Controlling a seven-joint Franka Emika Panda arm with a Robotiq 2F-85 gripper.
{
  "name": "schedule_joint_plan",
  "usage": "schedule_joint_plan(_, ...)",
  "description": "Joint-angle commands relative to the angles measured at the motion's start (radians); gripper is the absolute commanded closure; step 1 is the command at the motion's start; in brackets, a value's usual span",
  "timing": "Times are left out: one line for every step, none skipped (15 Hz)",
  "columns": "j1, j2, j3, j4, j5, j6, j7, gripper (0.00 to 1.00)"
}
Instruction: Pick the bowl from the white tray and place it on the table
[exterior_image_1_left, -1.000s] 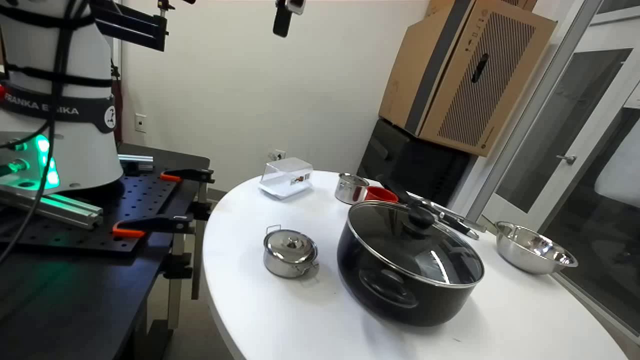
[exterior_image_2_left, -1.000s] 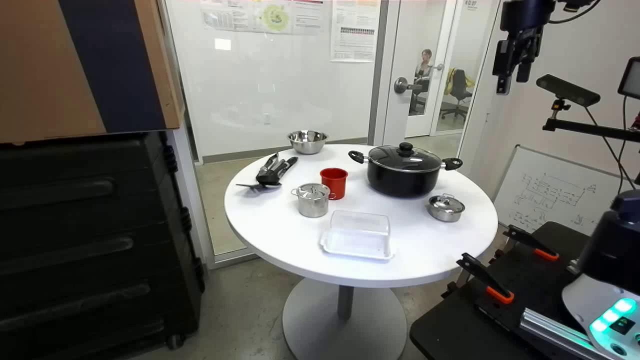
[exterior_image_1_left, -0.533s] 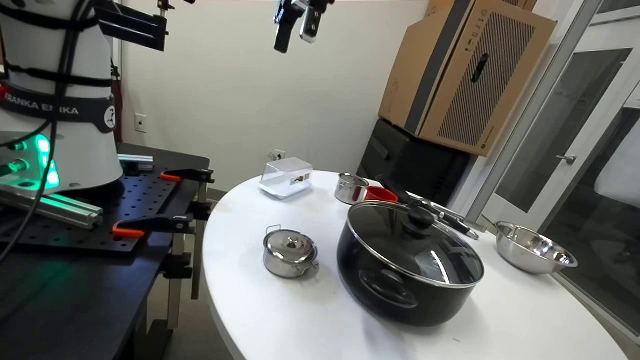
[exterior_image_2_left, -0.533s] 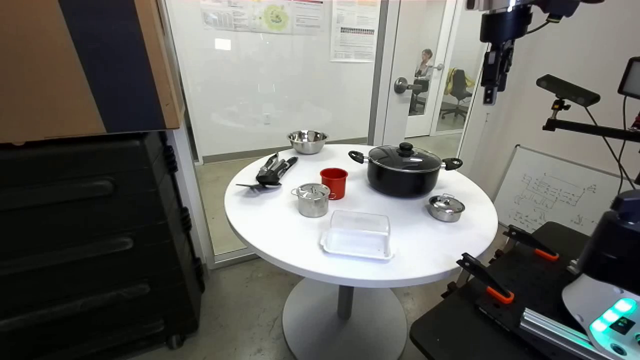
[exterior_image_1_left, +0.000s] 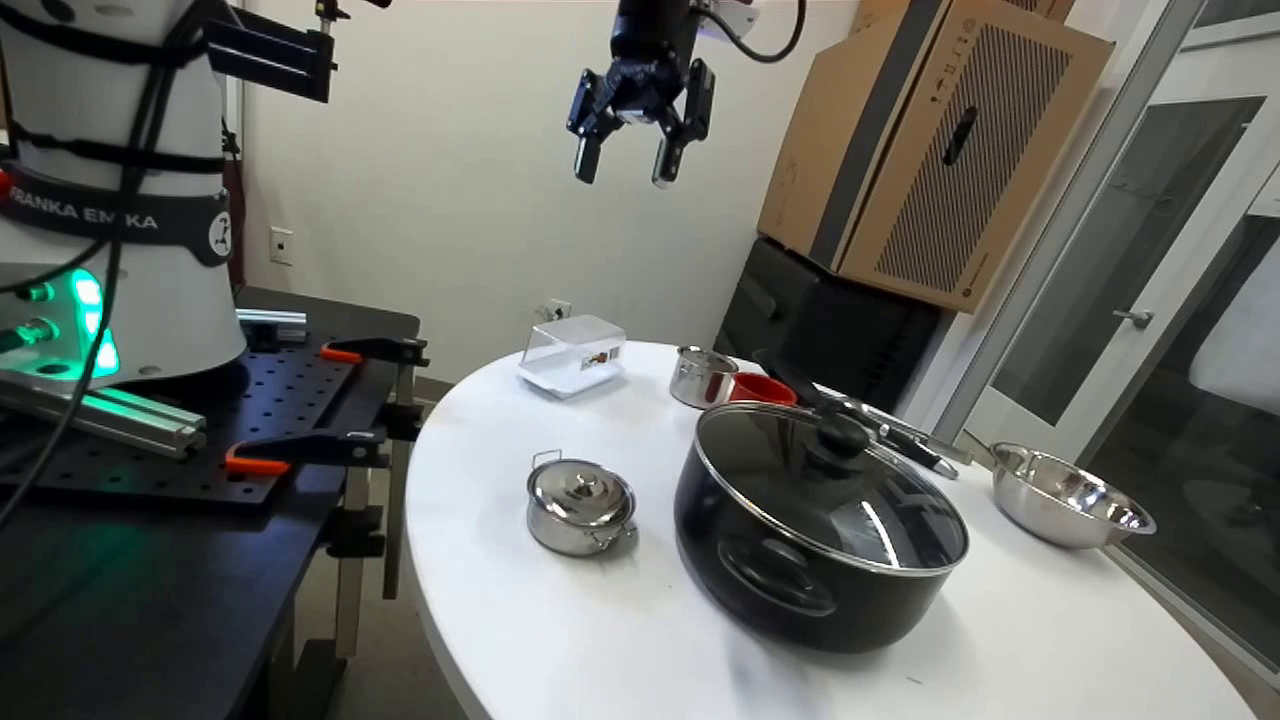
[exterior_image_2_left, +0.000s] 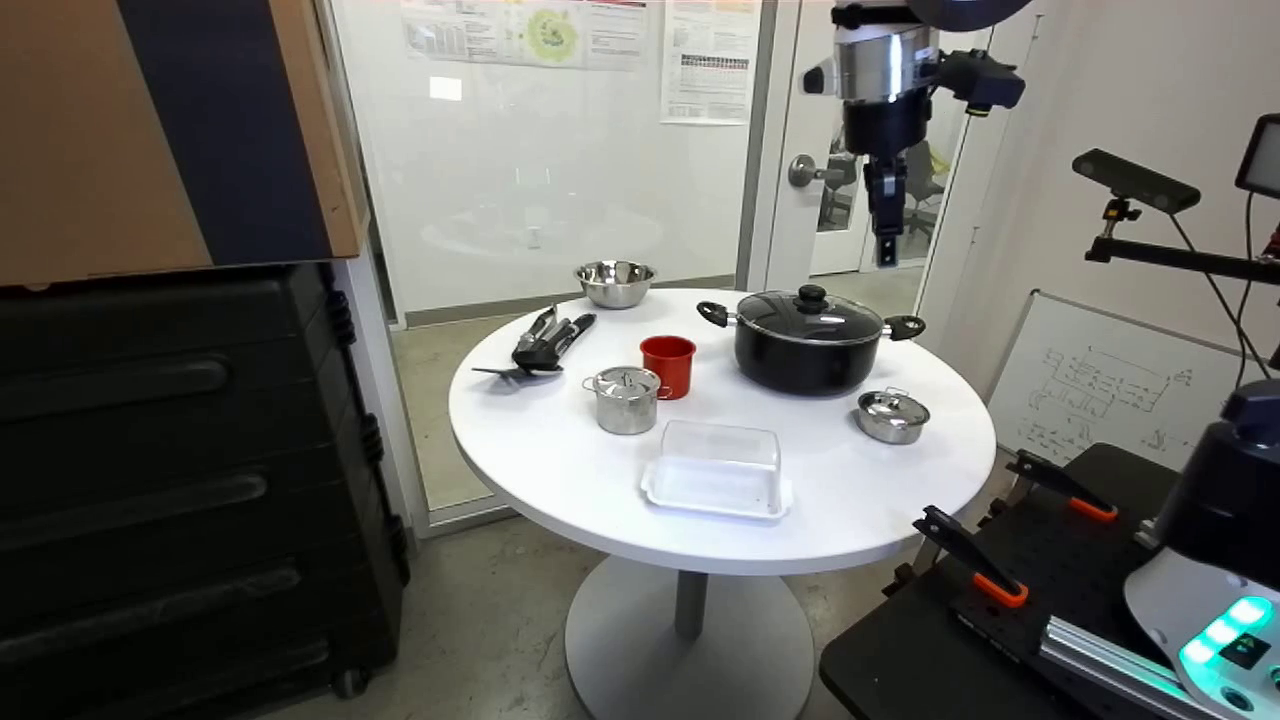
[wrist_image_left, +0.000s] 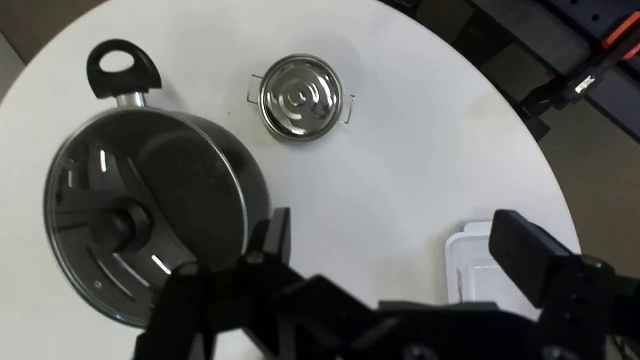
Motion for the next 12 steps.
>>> schedule_joint_plan(0.025, 0.087, 0.035, 0.062, -0.024, -0.005, -0.013, 0.0)
schedule_joint_plan(0.022, 0.087, 0.043, 0.072, -0.028, -0.03, 0.002, 0.0)
schedule_joint_plan(0.024, 0.063, 0.031, 0.036, -0.002, -0.003, -0.001, 0.0)
schedule_joint_plan(0.025, 0.072, 0.037, 0.045, -0.002, -0.005, -0.001, 0.0)
schedule_joint_plan(0.025, 0.077, 0.038, 0.051, -0.003, -0.006, -0.001, 0.0)
schedule_joint_plan(0.025, 0.078, 0.038, 0.053, -0.004, -0.007, -0.001, 0.0)
schedule_joint_plan(0.024, 0.078, 0.038, 0.055, -0.005, -0.008, -0.001, 0.0)
schedule_joint_plan(-0.001, 0.056, 0.026, 0.038, -0.008, -0.023, 0.044, 0.0)
schedule_joint_plan(-0.012, 0.054, 0.02, 0.028, -0.01, -0.03, 0.06, 0.0)
schedule_joint_plan(-0.019, 0.071, 0.011, 0.019, -0.002, -0.03, 0.067, 0.0)
schedule_joint_plan(-0.018, 0.09, -0.001, 0.01, 0.018, -0.013, 0.054, 0.0)
schedule_joint_plan(-0.022, 0.107, -0.005, 0.004, 0.029, 0.002, 0.064, 0.0)
